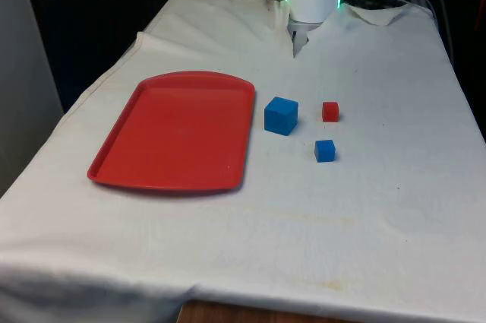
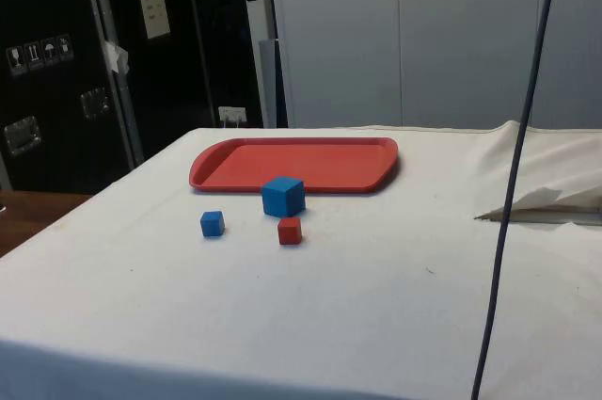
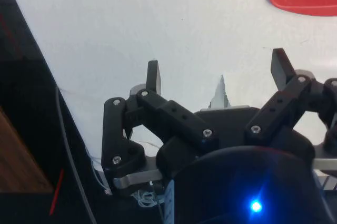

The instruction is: Pick up the largest block and place it onto the tray.

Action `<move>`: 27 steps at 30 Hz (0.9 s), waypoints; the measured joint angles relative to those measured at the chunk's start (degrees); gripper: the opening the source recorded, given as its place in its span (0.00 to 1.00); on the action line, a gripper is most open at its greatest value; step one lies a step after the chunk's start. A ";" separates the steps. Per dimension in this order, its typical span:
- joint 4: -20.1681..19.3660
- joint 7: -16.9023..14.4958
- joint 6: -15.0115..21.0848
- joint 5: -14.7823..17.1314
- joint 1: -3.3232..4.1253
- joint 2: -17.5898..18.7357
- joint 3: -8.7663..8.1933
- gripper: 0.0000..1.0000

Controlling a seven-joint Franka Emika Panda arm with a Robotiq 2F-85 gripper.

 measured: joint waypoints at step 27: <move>-11.34 1.83 14.09 -0.69 0.00 -1.38 2.64 1.00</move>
